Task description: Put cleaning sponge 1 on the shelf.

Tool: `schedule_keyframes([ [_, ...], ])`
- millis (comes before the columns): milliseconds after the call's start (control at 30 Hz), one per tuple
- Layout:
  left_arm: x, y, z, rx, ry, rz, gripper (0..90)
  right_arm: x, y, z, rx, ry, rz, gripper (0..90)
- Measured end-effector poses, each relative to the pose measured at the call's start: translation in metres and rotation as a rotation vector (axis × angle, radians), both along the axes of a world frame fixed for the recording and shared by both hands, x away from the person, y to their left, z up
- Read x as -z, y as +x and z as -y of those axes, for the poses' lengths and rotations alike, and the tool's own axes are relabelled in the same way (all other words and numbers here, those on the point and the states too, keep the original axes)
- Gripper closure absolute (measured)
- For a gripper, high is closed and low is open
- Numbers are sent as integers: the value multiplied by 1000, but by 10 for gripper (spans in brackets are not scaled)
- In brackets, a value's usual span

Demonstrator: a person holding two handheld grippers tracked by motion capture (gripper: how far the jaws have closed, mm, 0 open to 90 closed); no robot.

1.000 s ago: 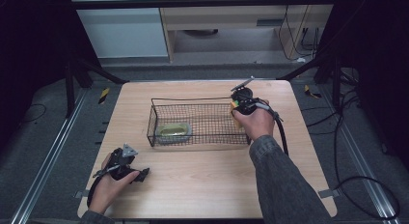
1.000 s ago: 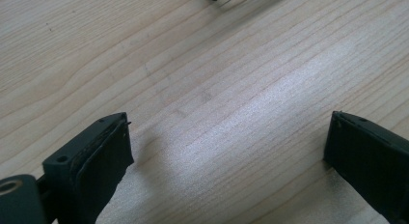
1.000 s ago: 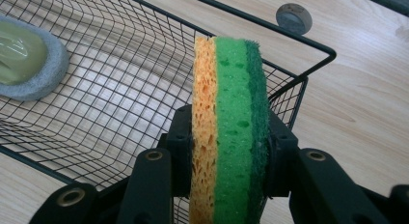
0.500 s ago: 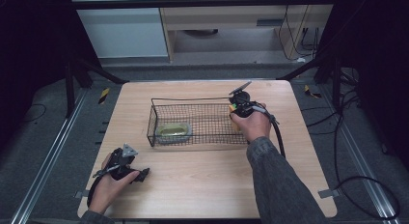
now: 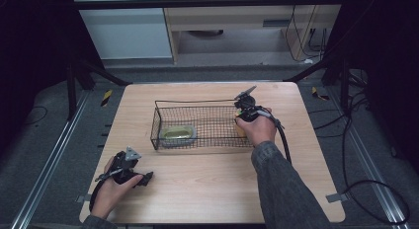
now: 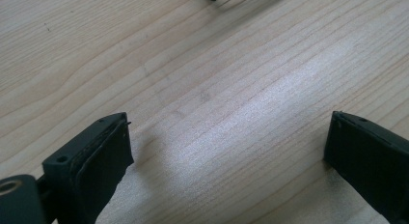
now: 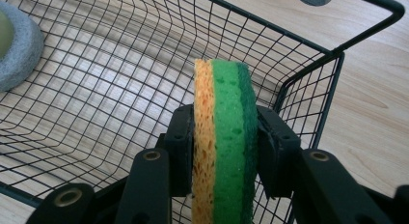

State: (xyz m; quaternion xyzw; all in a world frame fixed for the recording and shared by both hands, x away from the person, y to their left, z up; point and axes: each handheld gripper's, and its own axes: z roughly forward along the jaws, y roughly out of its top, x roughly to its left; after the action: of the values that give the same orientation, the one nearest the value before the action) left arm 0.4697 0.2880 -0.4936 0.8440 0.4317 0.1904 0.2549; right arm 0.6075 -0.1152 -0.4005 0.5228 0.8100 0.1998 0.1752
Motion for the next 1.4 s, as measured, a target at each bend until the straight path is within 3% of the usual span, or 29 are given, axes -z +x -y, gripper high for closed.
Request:
schedule_keyframes([
  [333,0,0,0,0,1,0,17,2,0,-4,0,1,-3,629],
  [1067,0,0,1,2,0,-5,18,-7,-14,-17,-30,39,-4,507],
  [1400,0,1,1,6,0,-7,16,-3,-11,-24,-33,60,-17,482],
])
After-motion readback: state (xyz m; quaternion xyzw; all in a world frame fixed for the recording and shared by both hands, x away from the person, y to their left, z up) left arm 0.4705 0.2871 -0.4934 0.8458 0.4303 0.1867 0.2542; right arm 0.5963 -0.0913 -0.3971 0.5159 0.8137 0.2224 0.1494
